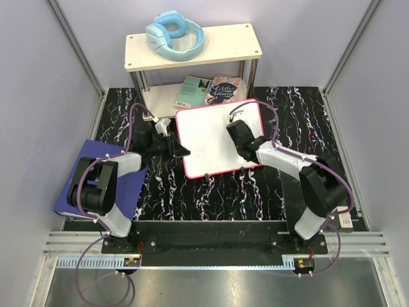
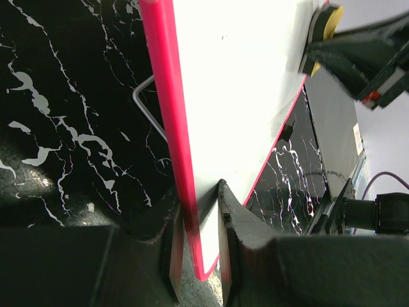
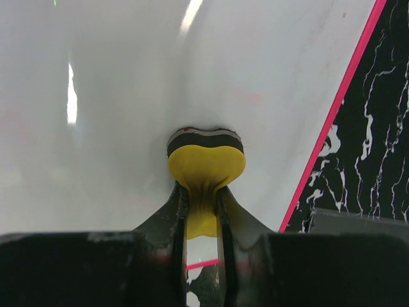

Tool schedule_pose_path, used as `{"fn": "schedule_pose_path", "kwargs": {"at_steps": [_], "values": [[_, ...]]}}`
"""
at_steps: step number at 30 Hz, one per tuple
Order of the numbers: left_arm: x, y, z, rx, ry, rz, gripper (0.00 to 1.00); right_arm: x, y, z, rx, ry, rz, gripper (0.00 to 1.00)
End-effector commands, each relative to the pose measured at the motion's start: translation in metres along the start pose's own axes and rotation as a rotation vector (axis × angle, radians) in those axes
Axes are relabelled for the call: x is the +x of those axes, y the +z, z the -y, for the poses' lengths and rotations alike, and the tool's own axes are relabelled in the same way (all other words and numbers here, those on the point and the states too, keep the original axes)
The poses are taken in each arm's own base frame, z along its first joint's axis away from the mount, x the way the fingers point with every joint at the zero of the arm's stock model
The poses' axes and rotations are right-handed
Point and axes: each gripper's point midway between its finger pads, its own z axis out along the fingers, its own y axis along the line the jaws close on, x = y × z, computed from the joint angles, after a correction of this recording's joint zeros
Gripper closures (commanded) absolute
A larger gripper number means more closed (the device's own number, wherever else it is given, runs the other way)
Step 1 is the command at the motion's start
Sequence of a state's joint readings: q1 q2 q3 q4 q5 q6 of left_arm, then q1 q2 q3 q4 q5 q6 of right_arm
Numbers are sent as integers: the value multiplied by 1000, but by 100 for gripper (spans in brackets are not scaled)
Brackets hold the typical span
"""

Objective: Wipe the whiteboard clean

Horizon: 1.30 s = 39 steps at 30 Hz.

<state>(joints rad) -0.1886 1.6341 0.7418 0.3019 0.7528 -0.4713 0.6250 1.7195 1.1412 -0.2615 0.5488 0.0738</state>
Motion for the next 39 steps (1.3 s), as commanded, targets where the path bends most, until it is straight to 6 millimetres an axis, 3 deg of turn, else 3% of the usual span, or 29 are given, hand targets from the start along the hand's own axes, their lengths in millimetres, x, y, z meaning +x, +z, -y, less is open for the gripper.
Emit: {"fn": "schedule_pose_path", "kwargs": {"at_steps": [1,5,11,21,22,27,34,39], "values": [[9,1,-27,-101,14,-21,100,80,-3,-19,-144,-65,-196,100],[10,2,-27,-96,7,-25,100,70,-18,-39,-207,-94,-126,100],[9,2,-25,-89,10,-25,100,58,-21,-77,-236,-212,-69,100],[9,1,-22,-83,18,-25,100,35,-29,-179,-455,-413,-13,100],[9,1,-23,-84,18,-23,100,25,-36,-192,-478,-424,15,100],[7,1,-21,-81,20,-21,100,20,-44,-231,-521,-556,50,100],[7,1,-21,-78,20,-23,100,-2,-56,-258,-573,-582,119,100],[7,1,-21,-80,22,-21,100,-23,-42,-243,-423,-539,151,100]]}}
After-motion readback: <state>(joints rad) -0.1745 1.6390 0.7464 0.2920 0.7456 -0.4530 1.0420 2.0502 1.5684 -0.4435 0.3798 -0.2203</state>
